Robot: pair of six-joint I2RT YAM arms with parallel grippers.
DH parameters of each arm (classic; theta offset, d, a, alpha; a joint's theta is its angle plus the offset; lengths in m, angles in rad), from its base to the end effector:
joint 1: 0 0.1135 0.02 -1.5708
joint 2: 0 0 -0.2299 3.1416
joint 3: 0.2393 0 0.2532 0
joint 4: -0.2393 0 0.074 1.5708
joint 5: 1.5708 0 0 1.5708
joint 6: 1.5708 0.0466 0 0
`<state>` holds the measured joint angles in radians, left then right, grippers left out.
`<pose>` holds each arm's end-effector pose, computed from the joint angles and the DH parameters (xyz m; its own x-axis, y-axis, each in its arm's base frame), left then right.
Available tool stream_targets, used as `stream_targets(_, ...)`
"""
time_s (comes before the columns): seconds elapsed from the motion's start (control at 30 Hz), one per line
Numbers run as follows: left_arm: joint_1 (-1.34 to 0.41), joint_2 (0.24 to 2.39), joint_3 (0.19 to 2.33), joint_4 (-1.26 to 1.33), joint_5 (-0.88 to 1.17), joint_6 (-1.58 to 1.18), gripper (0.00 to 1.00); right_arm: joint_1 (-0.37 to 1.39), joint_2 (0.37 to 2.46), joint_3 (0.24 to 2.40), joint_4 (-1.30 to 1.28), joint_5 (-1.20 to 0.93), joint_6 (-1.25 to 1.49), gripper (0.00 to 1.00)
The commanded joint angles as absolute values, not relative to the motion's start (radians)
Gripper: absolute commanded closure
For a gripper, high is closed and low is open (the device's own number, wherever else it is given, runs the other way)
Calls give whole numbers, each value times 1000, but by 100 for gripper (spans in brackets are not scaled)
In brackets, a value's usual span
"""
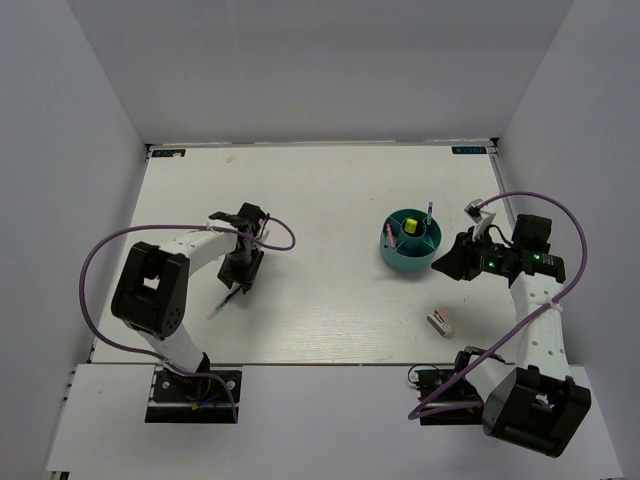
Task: Sort the stationery into containers
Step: Pick up the pen from the center of the board, then place the pen in the storage box.
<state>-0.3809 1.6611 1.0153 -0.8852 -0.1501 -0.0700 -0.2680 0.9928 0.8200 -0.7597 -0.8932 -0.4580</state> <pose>0.2607 -0.0969 0.1224 -0.9506 0.3062 -0.0501 0.2963 0.9438 0.1463 0.2107 -0.0202 0.2400 -0.5701 -0.1309 -0.8111 -0.5950 0.7465 0.2978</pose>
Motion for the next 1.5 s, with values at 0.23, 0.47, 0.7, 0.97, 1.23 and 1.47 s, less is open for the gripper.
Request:
stream_targets(0.23, -338, 1701, 999, -805, -150, -31, 67, -275, 971, 821, -756, -922, -465, 68)
stream_targets(0.47, -304, 1723, 983, -793, -112, -21, 74, -285, 959, 818, -758, -922, -462, 68)
stream_targets(0.7, -348, 1642, 1095, -830, -31, -93, 97, -299, 954, 808, -750, -913, -453, 54)
stream_targets(0.97, -676, 1511, 1249, -435, 115, -310, 100, -310, 939, 772, -615, -789, -322, 100)
stream_targets(1.23, -876, 1728, 1262, 358, 138, -469, 100, -327, 743, 643, -295, -164, -48, 100)
stream_targets(1.47, -930, 1968, 1514, 526, 156, -552, 100, -360, 741, 618, -270, -121, -26, 100)
